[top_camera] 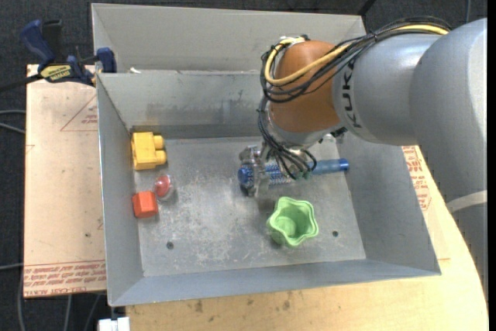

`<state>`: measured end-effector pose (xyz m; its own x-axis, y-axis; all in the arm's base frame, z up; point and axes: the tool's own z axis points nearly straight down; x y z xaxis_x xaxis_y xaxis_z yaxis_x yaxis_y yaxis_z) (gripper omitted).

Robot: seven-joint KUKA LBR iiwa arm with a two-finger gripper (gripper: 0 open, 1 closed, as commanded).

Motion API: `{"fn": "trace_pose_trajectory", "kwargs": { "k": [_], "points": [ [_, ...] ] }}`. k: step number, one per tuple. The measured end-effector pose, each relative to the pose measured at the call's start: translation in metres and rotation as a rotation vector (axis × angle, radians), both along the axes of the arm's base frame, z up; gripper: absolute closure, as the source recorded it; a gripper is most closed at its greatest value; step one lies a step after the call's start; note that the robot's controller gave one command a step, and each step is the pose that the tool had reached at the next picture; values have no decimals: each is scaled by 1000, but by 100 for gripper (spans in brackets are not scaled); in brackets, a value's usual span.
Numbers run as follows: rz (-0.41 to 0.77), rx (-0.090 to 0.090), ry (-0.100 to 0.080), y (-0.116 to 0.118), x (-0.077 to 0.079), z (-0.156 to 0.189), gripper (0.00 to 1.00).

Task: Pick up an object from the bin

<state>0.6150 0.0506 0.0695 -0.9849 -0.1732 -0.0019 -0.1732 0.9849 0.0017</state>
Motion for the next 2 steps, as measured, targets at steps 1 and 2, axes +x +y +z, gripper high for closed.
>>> {"fn": "trace_pose_trajectory", "kwargs": {
  "k": [1,2],
  "points": [
    [2,0,-8,10,-12,122,100],
    [43,0,-10,13,-19,233,100]
  ]
}}
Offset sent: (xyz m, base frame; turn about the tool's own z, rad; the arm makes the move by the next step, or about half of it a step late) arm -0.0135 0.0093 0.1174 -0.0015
